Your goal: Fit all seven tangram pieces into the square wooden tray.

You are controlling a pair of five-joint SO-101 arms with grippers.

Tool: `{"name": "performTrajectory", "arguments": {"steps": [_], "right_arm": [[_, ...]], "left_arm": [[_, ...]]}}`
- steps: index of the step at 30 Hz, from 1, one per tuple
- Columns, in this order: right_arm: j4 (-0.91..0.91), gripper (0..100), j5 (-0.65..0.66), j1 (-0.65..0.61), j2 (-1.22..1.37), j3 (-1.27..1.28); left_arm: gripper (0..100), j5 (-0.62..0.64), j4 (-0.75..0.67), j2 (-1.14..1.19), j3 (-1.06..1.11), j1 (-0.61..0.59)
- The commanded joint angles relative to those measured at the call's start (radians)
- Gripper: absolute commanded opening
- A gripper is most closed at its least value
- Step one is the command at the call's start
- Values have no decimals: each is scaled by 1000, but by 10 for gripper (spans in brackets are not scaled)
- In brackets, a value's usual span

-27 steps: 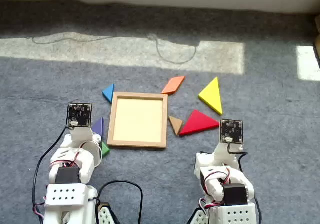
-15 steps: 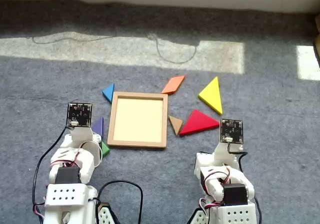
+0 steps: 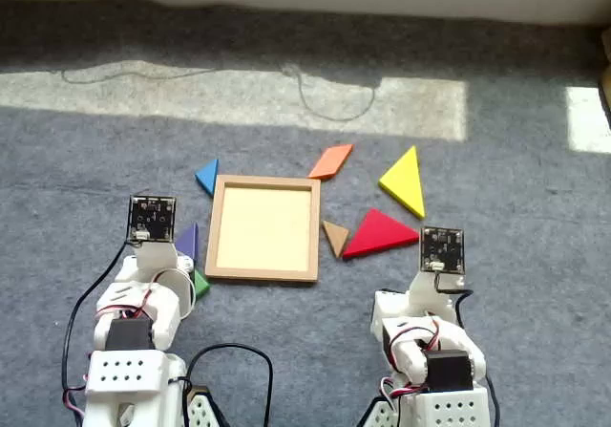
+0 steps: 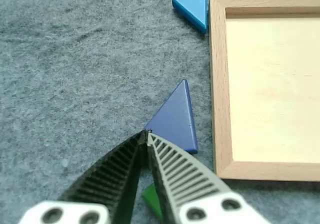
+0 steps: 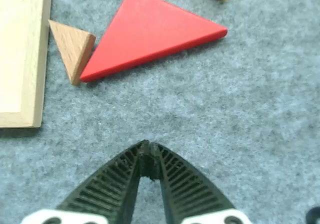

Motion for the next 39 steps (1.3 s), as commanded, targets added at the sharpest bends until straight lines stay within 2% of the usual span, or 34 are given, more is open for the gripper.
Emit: {"name": "performTrajectory", "arguments": {"steps": [1, 33, 39], "right_arm": [[8, 10, -6, 5, -10, 97], [7, 10, -8, 4, -10, 97], [2, 10, -5, 7, -10, 94]], "left_arm": [[6, -3, 5, -13, 27, -7], [6, -3, 5, -13, 27, -4], [7, -6, 9, -13, 15, 25]]}}
